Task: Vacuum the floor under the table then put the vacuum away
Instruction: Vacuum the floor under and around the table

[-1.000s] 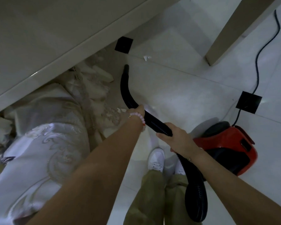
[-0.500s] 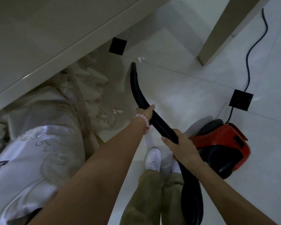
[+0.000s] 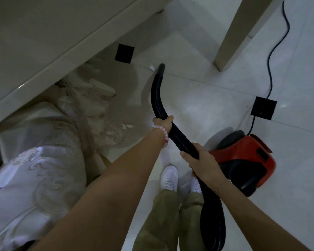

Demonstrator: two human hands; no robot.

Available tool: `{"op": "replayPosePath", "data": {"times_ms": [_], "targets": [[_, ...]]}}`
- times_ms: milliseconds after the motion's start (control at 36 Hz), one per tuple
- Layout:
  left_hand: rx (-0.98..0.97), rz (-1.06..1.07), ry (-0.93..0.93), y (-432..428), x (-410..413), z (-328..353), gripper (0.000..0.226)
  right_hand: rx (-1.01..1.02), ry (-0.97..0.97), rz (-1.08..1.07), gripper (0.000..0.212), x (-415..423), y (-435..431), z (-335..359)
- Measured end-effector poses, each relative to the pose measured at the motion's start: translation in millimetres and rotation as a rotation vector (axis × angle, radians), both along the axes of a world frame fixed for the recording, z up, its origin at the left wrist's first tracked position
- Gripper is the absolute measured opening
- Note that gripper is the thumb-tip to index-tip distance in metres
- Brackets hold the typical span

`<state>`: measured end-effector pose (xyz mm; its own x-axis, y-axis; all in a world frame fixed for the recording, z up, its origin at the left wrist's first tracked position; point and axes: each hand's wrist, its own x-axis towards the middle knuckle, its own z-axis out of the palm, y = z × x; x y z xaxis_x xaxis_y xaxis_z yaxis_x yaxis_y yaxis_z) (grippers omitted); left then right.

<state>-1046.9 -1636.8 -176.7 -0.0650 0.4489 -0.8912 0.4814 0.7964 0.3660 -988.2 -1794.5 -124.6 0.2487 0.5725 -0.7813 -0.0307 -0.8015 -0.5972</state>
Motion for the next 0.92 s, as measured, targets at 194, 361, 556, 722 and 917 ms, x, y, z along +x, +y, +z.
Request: {"op": "replayPosePath", "data": {"times_ms": [194, 361, 556, 722, 917], "targets": [[-0.052, -0.09, 0.116, -6.3, -12.7, -6.0, 0.064, 0.001, 0.021, 0.01, 0.039, -8.4, -10.5, -2.3], [-0.069, -0.064, 0.167, -20.8, -29.5, -9.8, 0.051, 0.012, 0.028, 0.012, 0.039, -20.7, -22.4, -2.0], [-0.05, -0.022, 0.179, -22.3, -38.5, -12.6, 0.045, -0.002, 0.043, 0.031, 0.04, -27.1, -21.0, -2.7], [-0.022, 0.017, 0.117, -10.2, -32.8, -8.2, 0.034, -0.012, 0.052, 0.028, 0.039, -22.0, -10.2, -4.4], [0.017, 0.079, 0.034, 4.3, -31.0, -51.2, 0.099, 0.006, 0.02, 0.011, 0.039, -12.5, 4.1, -3.8]]}}
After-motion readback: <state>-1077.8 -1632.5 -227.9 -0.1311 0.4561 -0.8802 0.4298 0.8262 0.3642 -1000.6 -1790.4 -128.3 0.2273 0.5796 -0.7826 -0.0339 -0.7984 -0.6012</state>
